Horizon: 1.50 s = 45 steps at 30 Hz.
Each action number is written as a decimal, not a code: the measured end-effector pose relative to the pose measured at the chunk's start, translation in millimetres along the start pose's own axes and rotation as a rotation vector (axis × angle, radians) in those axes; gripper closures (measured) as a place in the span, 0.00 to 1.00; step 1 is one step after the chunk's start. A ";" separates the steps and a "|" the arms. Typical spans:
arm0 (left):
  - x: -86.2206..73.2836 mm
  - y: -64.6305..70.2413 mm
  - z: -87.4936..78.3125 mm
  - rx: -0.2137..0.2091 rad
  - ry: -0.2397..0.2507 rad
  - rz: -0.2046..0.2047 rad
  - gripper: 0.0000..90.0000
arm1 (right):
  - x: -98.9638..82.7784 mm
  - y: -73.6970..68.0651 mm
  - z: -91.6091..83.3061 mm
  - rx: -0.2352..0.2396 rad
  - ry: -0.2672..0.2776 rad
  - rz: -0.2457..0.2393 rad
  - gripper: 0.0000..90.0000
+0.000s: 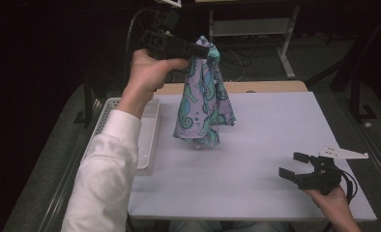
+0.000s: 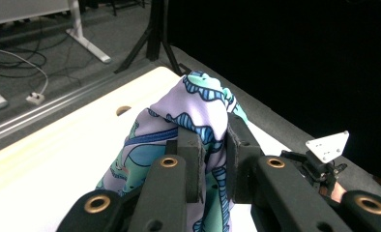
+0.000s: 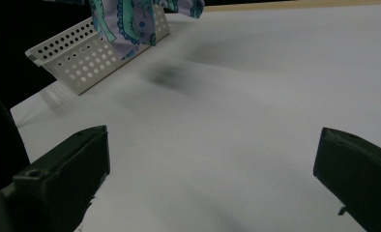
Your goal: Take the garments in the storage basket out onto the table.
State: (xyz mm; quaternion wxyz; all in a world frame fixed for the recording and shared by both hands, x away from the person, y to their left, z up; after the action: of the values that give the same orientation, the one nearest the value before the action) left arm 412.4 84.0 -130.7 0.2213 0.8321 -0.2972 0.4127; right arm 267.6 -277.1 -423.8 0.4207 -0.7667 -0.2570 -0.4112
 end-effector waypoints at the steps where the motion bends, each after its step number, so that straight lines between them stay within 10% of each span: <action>1: -1.5 -0.2 2.6 -0.006 -0.003 -0.001 0.88 | 0.0 -0.1 0.0 -0.001 -0.001 0.001 0.00; 26: -49.6 7.6 72.2 -0.116 -0.053 0.001 0.88 | 0.6 -0.6 0.8 0.008 -0.005 -0.005 0.00; 45: -115.1 7.9 128.0 -0.207 -0.109 -0.030 0.87 | 1.0 -0.7 1.4 0.015 -0.008 -0.007 0.00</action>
State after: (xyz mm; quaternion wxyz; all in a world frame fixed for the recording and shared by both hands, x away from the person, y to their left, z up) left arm 422.5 35.6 -295.7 0.2955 0.8304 -0.3374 0.3306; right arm 268.2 -275.5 -423.1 0.4241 -0.7643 -0.2642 -0.4077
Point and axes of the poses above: each handheld gripper's, and its own axes: z roughly forward along the jaws, x roughly out of its top, y roughly to its right, the point moved 3 cm from there along z, roughly forward along the jaws, and after that the axes turned 14 degrees about x, right-handed, at the moved point
